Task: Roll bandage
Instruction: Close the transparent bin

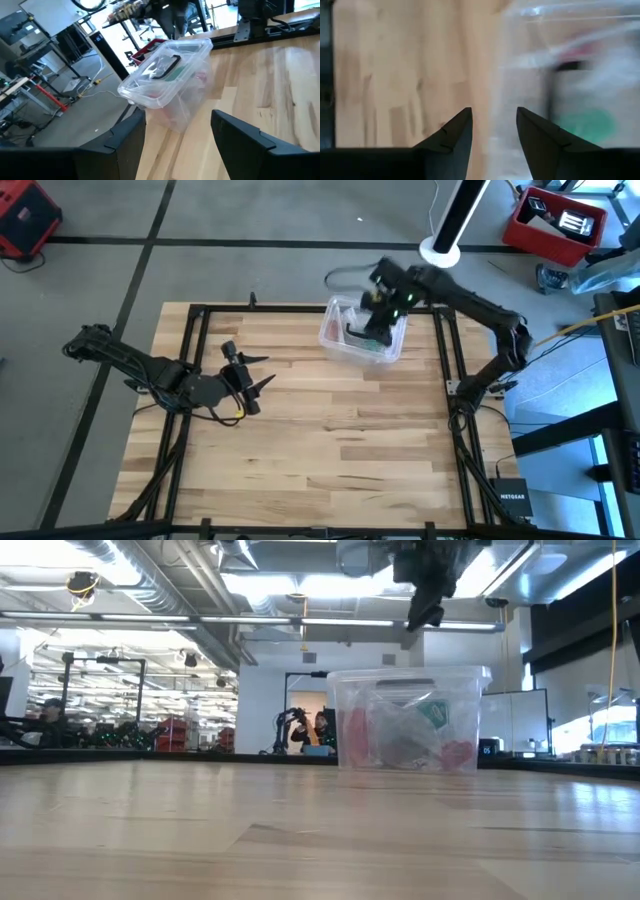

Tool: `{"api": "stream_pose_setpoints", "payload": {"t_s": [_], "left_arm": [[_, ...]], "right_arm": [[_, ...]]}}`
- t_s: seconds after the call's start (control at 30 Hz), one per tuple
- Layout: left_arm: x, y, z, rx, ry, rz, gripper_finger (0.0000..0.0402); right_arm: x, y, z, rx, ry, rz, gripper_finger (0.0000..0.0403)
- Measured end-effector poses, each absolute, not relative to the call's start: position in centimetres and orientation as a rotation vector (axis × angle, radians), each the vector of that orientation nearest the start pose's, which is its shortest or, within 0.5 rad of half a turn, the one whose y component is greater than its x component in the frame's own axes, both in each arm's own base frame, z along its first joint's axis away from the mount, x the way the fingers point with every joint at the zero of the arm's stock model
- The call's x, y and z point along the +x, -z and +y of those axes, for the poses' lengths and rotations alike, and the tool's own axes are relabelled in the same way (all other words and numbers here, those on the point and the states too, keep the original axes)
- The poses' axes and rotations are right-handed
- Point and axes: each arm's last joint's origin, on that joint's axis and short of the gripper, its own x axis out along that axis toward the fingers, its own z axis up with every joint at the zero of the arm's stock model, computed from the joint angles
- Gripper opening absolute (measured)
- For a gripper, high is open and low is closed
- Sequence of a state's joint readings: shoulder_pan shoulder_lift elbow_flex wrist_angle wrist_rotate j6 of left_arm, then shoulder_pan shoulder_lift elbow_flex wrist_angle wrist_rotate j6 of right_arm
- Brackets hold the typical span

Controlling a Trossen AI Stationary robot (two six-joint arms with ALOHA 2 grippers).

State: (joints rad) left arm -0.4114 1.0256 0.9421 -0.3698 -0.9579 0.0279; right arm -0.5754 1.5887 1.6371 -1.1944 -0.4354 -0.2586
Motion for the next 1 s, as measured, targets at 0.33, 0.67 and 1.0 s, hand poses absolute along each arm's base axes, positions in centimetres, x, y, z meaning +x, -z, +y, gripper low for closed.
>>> {"api": "stream_pose_setpoints", "payload": {"t_s": [0.33,0.67,1.0], "left_arm": [[19.9,-32.9,-6.2,0.365,-0.504,0.399,0.0218],[19.9,-32.9,-6.2,0.340,-0.509,0.394,0.0218],[19.9,-32.8,-6.1,0.336,-0.508,0.402,0.0218]], "right_arm": [[31.1,-28.9,-6.5,0.079,-0.162,1.085,0.0158],[30.1,-25.5,-8.2,-0.066,0.098,1.199,0.0158],[29.3,-25.0,-12.3,-0.060,0.209,1.137,0.0158]]}}
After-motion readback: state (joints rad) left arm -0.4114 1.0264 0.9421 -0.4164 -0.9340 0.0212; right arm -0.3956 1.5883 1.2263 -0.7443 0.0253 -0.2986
